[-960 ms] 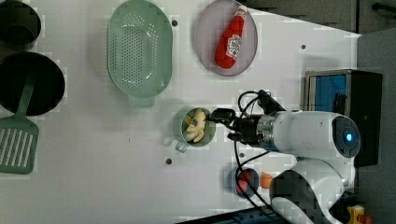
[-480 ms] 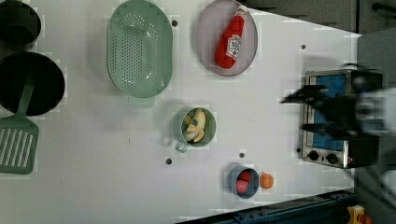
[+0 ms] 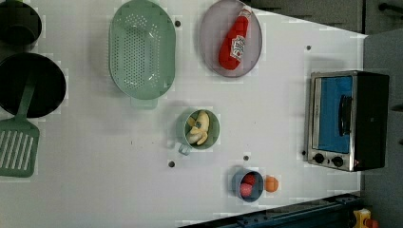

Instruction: Pick Banana and place it in mug.

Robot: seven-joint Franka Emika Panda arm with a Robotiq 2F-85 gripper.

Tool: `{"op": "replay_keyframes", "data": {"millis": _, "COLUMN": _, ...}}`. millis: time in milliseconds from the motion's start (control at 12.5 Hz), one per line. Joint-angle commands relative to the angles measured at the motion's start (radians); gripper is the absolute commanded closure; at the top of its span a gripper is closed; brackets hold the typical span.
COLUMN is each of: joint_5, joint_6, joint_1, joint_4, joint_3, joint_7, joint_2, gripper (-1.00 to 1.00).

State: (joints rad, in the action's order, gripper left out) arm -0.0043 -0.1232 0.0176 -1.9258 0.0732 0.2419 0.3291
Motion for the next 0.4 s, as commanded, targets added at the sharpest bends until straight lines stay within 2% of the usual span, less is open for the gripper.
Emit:
{"op": "replay_keyframes", "data": {"millis": 80, "joint_5": -0.006, "joint_6": 0.067, "joint_1": -0.007, "joint_4": -0.008, "joint_3": 0.004, "joint_7": -0.075, "joint_2": -0.045, "gripper": -1.00}}
{"op": "replay_keyframes", "data": {"millis": 400, "joint_5": -0.006, "joint_6": 0.050, "joint_1": -0.006, "joint_4": -0.007, "joint_3": -0.001, "joint_7": -0.079, "joint_2": -0.069, "gripper": -1.00}}
